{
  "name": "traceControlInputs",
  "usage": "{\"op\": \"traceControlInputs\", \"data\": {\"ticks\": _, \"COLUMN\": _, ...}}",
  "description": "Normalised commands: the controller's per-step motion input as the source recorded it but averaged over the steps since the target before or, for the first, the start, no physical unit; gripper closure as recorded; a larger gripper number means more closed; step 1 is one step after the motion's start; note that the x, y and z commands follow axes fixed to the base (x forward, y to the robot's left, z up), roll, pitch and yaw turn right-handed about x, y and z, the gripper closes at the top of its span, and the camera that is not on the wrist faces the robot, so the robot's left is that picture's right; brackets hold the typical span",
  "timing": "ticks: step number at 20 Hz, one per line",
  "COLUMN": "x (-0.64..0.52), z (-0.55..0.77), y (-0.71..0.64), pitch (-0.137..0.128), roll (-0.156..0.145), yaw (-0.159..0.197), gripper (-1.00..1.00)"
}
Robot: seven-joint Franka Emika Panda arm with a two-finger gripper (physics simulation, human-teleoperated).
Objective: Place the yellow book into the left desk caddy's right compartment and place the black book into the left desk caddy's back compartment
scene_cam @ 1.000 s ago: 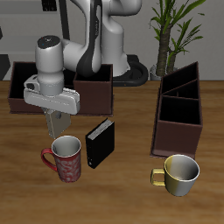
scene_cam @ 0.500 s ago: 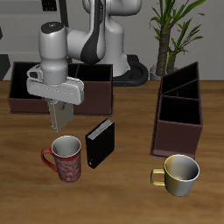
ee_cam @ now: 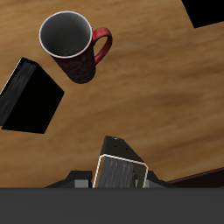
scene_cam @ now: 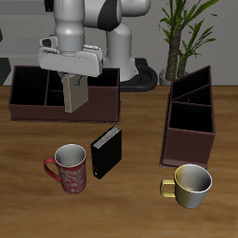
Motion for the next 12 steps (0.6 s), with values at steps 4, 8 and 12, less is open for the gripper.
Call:
{"op": "traceControlInputs", "data": {"ticks": 4, "x": -0.12, "z": 0.76, "y": 0.63, "pitch": 0.000, "roll": 0.014, "yaw": 0.075, "gripper": 1.00}}
{"op": "traceControlInputs", "data": {"ticks": 8, "x": -0.01, "z": 0.44, "y": 0.50, "pitch": 0.002, "roll": 0.002, "yaw": 0.044, "gripper": 1.00}}
{"op": "traceControlInputs", "data": {"ticks": 12, "x": 0.08, "z": 0.51, "y": 0.76, "pitch": -0.025, "roll": 0.014, "yaw": 0.044, "gripper": 1.00}}
